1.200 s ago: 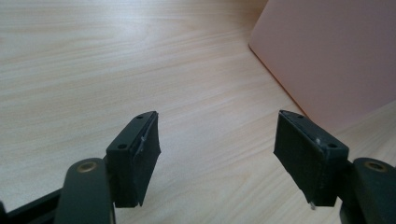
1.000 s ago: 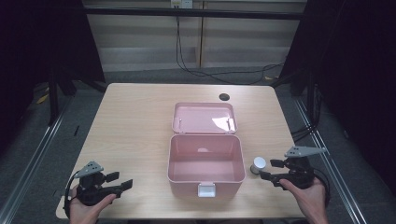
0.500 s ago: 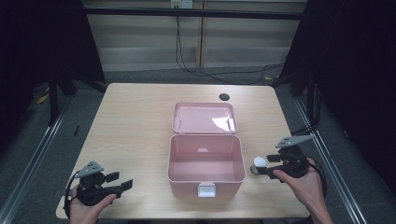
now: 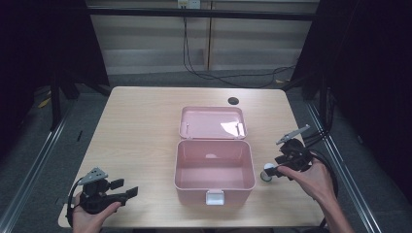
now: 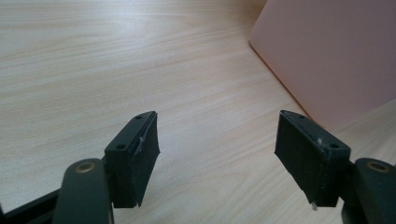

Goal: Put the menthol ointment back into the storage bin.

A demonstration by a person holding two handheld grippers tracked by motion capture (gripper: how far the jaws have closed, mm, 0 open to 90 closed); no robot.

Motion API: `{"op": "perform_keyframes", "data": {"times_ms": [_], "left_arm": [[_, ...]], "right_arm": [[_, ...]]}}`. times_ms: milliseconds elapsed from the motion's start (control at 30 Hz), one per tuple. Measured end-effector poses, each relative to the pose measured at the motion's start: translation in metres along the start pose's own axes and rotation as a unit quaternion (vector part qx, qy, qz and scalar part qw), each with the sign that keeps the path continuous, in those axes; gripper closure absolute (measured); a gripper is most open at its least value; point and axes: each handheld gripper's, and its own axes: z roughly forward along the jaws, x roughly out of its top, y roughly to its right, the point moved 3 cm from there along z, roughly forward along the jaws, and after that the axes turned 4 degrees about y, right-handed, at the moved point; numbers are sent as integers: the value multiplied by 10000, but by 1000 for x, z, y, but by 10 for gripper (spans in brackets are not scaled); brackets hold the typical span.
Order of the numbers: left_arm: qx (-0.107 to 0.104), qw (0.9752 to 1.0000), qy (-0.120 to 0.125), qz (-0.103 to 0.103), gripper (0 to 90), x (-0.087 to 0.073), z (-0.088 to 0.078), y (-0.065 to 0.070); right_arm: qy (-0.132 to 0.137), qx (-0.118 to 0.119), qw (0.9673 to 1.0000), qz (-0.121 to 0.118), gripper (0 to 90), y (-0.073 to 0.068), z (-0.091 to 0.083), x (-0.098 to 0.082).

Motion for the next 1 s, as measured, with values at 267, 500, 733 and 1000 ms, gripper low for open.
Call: {"op": "perform_keyframes", "data": {"times_ms": [267,500,733,1000], "left_arm": [[1,10000,-3,-25,305,0,1,1],[-9,10000,-16,14,305,0,0,0],[-10,10000,-28,-34,305,-1,1,0],[-8,10000,-68,-7,305,-1,1,0]], "right_arm": [[-552,-51,9984,-55,370,5,12,7],[-839,-21,9963,-184,448,12,17,16],[-1276,-61,9914,-287,431,11,25,19],[-1609,-71,9861,-404,474,9,37,19]]}}
